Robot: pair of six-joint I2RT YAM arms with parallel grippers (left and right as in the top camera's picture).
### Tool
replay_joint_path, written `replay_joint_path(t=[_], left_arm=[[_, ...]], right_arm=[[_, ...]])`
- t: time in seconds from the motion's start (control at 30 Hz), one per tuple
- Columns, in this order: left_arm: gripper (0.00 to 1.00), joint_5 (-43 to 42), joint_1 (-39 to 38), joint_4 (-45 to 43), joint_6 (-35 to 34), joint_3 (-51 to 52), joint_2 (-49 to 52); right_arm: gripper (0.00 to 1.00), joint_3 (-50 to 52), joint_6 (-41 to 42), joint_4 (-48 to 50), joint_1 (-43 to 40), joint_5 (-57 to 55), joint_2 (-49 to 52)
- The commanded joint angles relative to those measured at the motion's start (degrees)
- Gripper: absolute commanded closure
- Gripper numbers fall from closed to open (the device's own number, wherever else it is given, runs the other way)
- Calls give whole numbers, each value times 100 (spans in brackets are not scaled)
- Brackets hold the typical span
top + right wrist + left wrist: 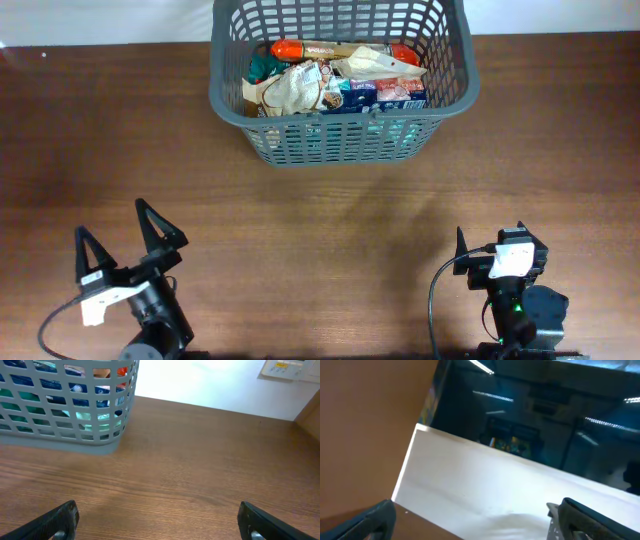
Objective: Pack container
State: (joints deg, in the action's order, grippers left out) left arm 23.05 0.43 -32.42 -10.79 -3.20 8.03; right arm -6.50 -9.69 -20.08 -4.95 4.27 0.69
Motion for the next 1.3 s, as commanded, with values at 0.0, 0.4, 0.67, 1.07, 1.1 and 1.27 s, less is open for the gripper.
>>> replay_joint_path(t=[0.0,0.4,0.67,1.07,1.1,1.27], left_arm=[[1,98,-28,-15,-28,197,-111],[1,98,-28,1812,-28,273,-481],[1,96,-33,3554,-28,273,-774],[1,76,-33,3530,-28,271,-774],[1,76,-33,3530,-28,271,-774],[1,79,-33,3530,-28,271,-774]], right_arm=[[1,46,-31,17,-37,68,-48],[1,46,-31,17,-37,68,-50],[1,46,-31,17,-37,70,-50],[1,46,-31,17,-37,68,-50],[1,46,-31,17,-37,68,-50],[1,46,-31,17,-37,68,-50]])
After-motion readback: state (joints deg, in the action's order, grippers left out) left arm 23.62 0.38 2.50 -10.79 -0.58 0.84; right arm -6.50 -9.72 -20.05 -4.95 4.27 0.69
